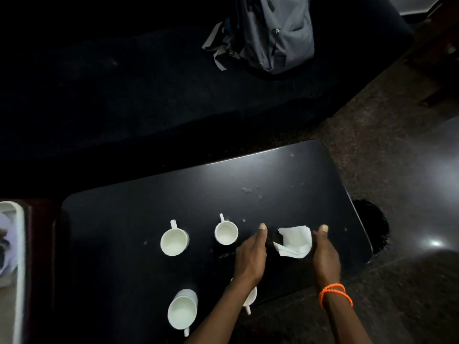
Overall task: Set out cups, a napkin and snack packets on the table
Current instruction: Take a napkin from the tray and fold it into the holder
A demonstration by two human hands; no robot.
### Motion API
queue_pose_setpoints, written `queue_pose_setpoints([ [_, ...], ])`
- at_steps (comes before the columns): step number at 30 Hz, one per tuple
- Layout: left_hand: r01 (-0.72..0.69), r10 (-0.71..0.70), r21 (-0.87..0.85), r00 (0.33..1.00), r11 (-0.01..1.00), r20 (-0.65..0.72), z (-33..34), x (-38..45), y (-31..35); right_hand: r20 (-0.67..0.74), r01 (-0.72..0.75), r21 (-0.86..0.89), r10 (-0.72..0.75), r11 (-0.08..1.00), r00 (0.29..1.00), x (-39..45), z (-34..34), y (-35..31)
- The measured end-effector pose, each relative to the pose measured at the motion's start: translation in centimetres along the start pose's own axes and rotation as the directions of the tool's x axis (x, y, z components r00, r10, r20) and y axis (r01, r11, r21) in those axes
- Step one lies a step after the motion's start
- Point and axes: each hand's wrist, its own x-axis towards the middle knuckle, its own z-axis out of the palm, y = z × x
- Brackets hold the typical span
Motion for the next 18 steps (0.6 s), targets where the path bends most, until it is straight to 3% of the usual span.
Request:
queue_pose_setpoints([
  [4,-0.042,0.041,-0.087,0.999,0.995,-0.021,-2.2,-0.1,0.3,-0.134,0.322,-0.151,-0.342,0.934,0.93,-1.7,0.7,-1.5],
  [8,-0.099,0.088,-0.171,0.994,0.98,-0.07,-6.3,-1.0,1.3,-0.1,0.56,-0.314,-0.613,0.767,0.784,-4.5,3.6,-4.1],
  [12,-0.149,0.101,-0.265,0.977,0.953,-0.186,-12.9,-2.3,3.0,0.079,0.708,-0.413,-0.751,0.574,0.655,-8.8,9.5,-6.8],
  [18,-0.227,0.055,-0.473,0.935,0.851,-0.349,-26.4,-4.6,2.9,0.376,0.859,-0.278,-0.774,0.43,0.509,-17.9,21.4,-7.6],
])
